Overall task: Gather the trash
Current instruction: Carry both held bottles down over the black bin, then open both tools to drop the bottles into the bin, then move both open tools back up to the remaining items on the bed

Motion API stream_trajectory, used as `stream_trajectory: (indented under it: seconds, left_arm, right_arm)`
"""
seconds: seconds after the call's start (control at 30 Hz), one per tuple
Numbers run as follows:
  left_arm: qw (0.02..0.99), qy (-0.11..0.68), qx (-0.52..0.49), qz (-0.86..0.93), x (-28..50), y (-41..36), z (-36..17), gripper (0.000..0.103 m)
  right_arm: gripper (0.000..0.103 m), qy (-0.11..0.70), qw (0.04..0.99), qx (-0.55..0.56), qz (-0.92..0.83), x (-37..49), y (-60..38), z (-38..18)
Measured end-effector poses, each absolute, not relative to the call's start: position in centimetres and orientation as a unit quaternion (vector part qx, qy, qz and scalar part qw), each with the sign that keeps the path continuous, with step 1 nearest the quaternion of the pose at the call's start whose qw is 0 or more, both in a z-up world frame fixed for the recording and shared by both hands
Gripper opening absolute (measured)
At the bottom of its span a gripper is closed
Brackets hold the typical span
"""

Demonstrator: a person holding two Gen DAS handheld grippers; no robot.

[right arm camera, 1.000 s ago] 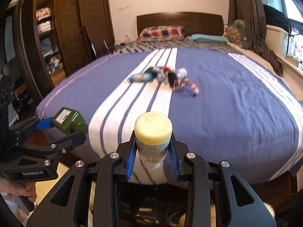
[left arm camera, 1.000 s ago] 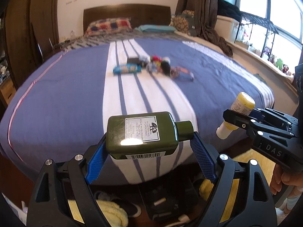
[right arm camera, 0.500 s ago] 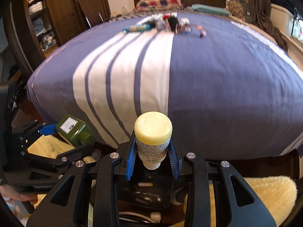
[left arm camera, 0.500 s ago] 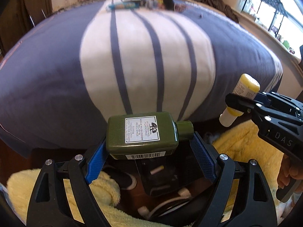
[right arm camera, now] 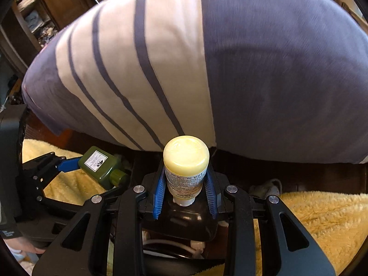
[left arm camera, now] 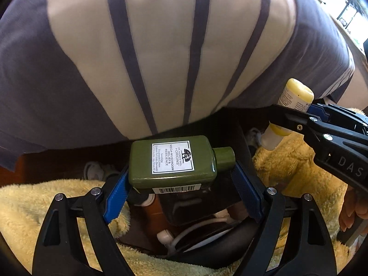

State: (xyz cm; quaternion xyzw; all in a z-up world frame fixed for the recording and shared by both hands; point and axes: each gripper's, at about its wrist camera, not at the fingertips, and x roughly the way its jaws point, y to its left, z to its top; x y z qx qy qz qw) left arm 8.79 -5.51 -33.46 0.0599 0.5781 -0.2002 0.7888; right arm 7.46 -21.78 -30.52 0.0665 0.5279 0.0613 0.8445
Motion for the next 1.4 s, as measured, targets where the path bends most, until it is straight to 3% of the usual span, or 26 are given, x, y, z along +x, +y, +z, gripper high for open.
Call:
stream_trajectory:
  seconds: [0.27, 0.4, 0.53, 0.67, 0.77, 0.93, 1.4]
  left_arm:
    - [0.766, 0.61, 0.056, -0.194, 8.8, -6.0, -34.9, 0.08]
    - [0.758, 0.621, 0.054, -0.192, 9.0, -5.8, -35.4, 0.081]
    - [0.762, 0.617, 0.057, -0.189, 9.0, -5.7, -35.1, 0.091]
    - [0.765, 0.613, 0.058, -0.187, 8.8, -5.6, -34.8, 0.095]
    - [0.769, 0.61, 0.058, -0.184, 8.7, -5.4, -34.6, 0.095]
    - [0.781, 0.595, 0.051, -0.184, 8.3, -4.9, -32.7, 0.095]
    - [0.829, 0.529, 0.033, -0.178, 8.2, -3.3, -25.8, 0.095]
  right_arm:
    - [0.035, 0.558, 0.824, 0.075, 0.062, 8.5, -21.7, -32.2]
    - [0.043, 0.559, 0.823, 0.077, 0.063, 8.9, -22.1, -32.3]
    - [0.048, 0.555, 0.826, 0.08, 0.06, 8.9, -22.6, -32.0]
    - [0.055, 0.548, 0.83, 0.083, 0.054, 9.1, -22.2, -31.5]
    - [0.065, 0.539, 0.837, 0.084, 0.047, 8.7, -22.8, -30.8]
    - [0.077, 0.52, 0.849, 0.085, 0.031, 8.3, -23.7, -29.3]
    - [0.088, 0.467, 0.878, 0.102, 0.012, 7.2, -25.9, -24.7]
